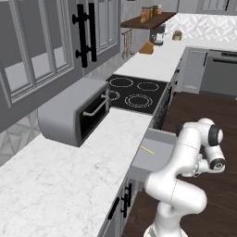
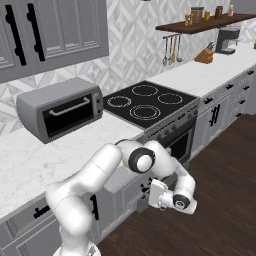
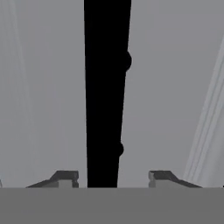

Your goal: Take a straw from the drawer in front and place it inside the glass cup on the dining counter.

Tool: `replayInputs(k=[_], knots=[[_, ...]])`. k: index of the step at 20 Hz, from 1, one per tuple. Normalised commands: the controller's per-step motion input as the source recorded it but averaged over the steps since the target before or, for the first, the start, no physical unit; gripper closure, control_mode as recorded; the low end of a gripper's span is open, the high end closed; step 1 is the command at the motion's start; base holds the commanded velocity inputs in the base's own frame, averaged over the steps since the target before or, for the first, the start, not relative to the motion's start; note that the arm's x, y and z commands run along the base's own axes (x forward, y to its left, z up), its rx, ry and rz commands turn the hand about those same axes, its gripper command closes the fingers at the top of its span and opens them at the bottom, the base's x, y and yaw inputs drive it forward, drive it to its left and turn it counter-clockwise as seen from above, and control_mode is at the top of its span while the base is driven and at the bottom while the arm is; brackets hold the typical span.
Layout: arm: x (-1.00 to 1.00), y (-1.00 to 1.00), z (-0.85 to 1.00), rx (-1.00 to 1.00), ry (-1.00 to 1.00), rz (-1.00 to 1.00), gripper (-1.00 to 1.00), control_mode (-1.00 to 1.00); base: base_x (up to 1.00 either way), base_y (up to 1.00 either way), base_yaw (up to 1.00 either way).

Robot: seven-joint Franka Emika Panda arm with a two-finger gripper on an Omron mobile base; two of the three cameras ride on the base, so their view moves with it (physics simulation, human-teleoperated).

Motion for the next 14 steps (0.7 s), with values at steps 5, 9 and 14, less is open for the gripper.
replayInputs(k=[5,9,14], knots=[[-0.66,-0.04,0.54,-0.05,-0.09,0.0,-1.0,-1.0,0.0,0.0,0.0],[-0.72,0.0,0.94,-0.2,-0.16,0.02,-1.0,-1.0,0.0,0.0,0.0],[-0.16,0.12,1.0,-0.31,-0.15,0.03,-1.0,-1.0,0.0,0.0,0.0]])
